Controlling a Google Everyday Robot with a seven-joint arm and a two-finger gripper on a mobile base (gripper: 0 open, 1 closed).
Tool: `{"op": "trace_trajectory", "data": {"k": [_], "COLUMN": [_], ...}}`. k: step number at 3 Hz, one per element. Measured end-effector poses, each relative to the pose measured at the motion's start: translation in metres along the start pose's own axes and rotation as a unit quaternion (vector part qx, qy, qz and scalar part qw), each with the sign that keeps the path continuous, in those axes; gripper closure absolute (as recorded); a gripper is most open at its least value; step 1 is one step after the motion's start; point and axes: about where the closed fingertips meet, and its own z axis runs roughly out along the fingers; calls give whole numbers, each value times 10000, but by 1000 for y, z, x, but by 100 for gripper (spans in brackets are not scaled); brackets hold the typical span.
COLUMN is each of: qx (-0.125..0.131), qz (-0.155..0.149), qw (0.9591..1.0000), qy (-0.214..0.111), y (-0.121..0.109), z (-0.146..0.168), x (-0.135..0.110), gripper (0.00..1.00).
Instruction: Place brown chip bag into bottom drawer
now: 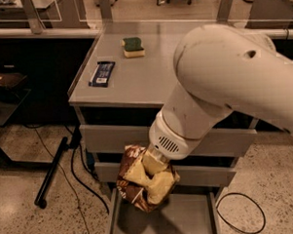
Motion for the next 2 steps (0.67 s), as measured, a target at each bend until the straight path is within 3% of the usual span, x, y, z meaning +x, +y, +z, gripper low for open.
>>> {"op": "trace_trajectory", "data": {"k": [2], "qx": [-15], "qz": [11], "qw": [10000], "qy": [39], "y": [1], "z": [2], "x": [3], "gripper": [100]}}
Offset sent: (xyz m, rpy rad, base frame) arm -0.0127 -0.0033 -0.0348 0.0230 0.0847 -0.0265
